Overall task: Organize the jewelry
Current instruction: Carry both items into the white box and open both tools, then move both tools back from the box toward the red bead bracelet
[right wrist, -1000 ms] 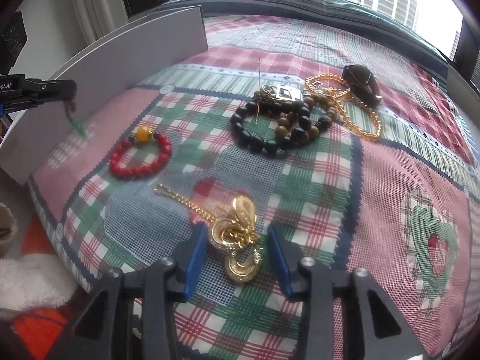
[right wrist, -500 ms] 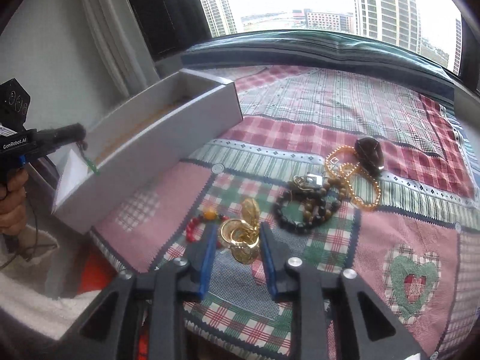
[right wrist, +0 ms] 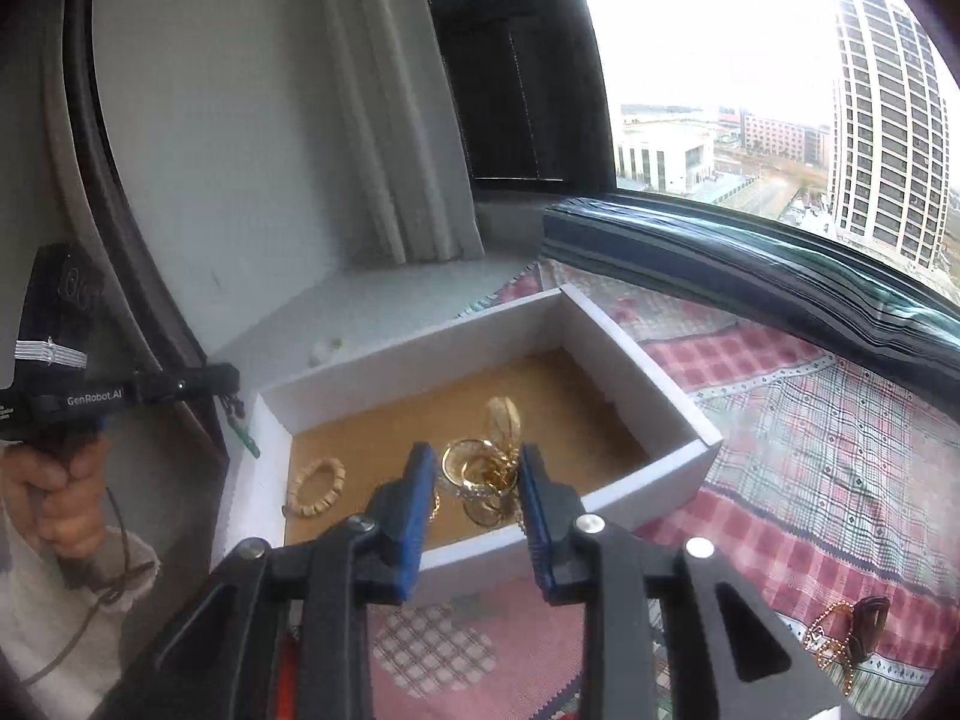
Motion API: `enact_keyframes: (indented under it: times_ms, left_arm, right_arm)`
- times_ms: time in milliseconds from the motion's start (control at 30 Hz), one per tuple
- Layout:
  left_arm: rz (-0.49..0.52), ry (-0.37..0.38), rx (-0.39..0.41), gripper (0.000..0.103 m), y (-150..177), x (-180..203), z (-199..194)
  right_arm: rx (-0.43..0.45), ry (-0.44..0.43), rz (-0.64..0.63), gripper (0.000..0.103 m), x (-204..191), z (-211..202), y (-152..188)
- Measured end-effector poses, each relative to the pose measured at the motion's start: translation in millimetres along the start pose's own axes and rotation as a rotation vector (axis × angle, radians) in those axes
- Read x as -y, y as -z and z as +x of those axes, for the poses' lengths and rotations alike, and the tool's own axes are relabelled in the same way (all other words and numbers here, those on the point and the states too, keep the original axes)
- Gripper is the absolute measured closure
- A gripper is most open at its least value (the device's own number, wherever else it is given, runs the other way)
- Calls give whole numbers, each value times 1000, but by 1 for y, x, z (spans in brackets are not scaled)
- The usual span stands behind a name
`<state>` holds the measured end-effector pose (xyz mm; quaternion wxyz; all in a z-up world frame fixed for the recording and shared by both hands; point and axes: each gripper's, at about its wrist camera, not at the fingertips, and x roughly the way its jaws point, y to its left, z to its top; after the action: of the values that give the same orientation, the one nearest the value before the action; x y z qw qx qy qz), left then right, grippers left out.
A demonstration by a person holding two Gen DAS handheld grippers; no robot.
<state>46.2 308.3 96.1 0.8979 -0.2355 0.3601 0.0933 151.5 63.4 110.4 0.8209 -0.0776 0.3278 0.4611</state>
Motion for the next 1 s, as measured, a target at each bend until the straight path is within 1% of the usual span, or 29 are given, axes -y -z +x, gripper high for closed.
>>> enact_keyframes:
  times_ms: [133,200,267,400,567,667,700,733,767,800,833,867,967,1000]
  left_arm:
    - [-55,-79,-41,92,1,-29,34]
    - [-71,-114,-73,92,3,-40,55]
    - [-89,-133,-113,92,8,-49,74]
    - [-98,-160,-166,92,18,-60,101]
    - [-102,-180,-204,92,30,-62,119]
    - [-108,-211,-210,91,34,-64,126]
    - [-111,-233,-212,90,35,-66,127]
    - [-112,-259,-213,81,35,-66,127]
    - [-114,-278,-214,57,35,-67,127]
    - [-120,-291,-208,43,36,-68,126]
    - [-127,-302,-191,24,37,-69,122]
    - [-130,-309,-170,17,37,-69,117]
    - [-131,-310,-140,16,39,-67,105]
    - [-136,-305,-130,16,40,-65,101]
  right_arm:
    - [-43,-57,-12,74,-24,57,-22]
    - [-68,-63,-21,74,-33,86,-25]
    - [-104,-75,-31,74,-41,115,-27]
    - [-182,-44,-64,74,-50,159,-20]
    - [-247,12,-87,74,-47,188,-3]
    - [-259,27,-76,74,-45,191,4]
    - [-260,28,-75,73,-44,191,7]
    - [-257,29,-76,72,-44,191,8]
    - [-254,35,-76,68,-44,191,8]
    - [-253,40,-73,54,-43,193,8]
    - [-251,45,-65,41,-42,191,9]
    - [-244,47,-54,39,-41,186,9]
    - [-216,56,-41,39,-39,173,8]
    - [-204,71,-44,37,-39,168,8]
